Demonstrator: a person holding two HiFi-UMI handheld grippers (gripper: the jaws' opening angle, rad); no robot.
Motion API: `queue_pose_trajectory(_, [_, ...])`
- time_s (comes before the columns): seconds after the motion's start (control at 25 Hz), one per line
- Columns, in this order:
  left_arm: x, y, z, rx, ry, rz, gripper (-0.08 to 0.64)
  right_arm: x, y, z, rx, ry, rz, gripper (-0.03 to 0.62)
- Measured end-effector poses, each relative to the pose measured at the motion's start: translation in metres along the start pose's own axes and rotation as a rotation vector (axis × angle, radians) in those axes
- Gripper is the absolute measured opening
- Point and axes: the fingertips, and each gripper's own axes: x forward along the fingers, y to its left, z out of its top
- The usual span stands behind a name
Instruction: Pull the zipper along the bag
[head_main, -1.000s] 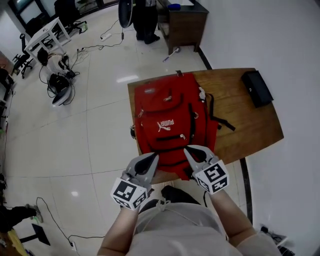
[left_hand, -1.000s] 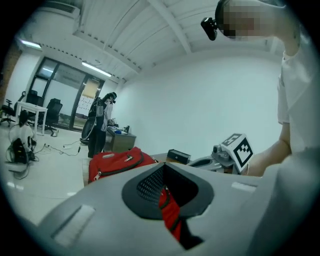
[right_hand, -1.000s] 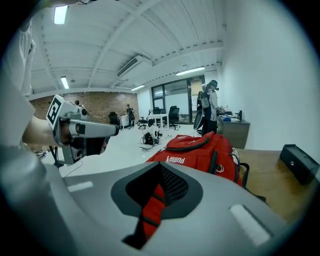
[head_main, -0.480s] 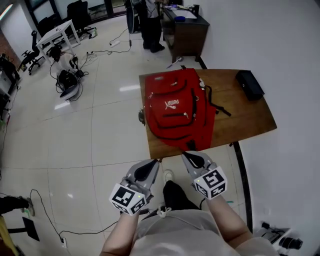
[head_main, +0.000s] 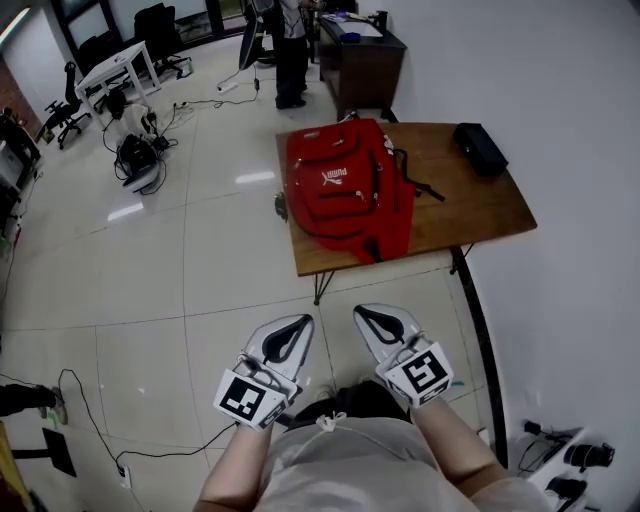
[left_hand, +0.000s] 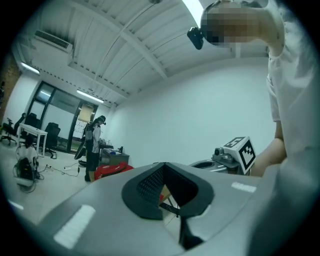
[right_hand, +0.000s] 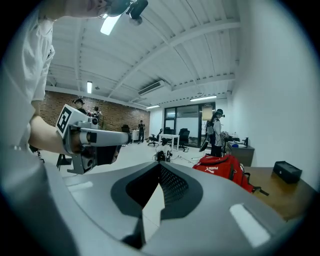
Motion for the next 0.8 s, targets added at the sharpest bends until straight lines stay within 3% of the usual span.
queue_pose_trajectory(0.12, [-0.001, -0.022, 0.007, 0.038, -0.014, -0.019, 0.006, -0.019, 0.008, 0.002, -0.029, -0.012, 0.010, 0.006])
queue_pose_trajectory(0.28, [-0.002, -0.041, 0.019, 0.087, -0.033, 0.010, 0.006, -0.040, 0.013, 0.009, -0.053, -0.042, 0.025, 0.006])
queue_pose_trajectory(0.8, [0.016, -0.082, 0.018, 0.086, -0.017, 0.074, 0.006, -0.089, -0.016, 0.019, -0.068, -0.082, -0.035, 0.006])
